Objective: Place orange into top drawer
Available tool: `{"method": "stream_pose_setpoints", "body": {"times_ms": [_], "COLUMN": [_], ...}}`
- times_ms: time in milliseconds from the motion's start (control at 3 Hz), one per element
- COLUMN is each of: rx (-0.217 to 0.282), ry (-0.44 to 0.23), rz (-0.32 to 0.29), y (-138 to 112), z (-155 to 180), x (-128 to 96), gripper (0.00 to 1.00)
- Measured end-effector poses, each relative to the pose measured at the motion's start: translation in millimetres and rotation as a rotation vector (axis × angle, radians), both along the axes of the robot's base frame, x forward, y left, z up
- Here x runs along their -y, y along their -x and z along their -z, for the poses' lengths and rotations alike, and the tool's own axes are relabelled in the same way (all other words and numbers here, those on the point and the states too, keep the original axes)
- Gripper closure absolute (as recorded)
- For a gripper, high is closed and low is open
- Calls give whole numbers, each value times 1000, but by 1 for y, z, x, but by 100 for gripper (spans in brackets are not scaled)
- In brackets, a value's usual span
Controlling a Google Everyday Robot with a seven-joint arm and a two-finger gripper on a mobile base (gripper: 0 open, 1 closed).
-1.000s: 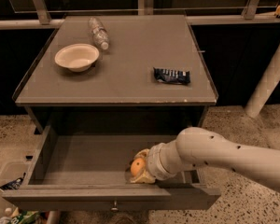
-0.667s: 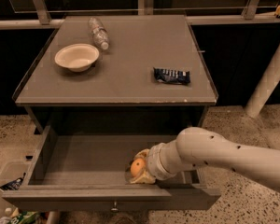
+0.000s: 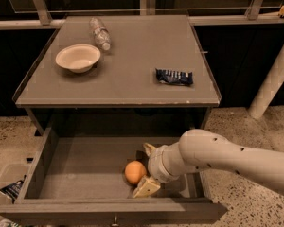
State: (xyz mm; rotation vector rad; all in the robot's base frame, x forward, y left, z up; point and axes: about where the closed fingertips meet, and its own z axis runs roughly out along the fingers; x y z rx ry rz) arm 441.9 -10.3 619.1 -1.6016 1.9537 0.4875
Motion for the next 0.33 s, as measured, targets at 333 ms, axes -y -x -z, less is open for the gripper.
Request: {"method": "stream_pose_setpoints", "body": {"times_ms": [333], "rx": [0], "ry": [0], "rz": [0], "y": [0], "z": [0], "x": [0], "gripper": [0]}}
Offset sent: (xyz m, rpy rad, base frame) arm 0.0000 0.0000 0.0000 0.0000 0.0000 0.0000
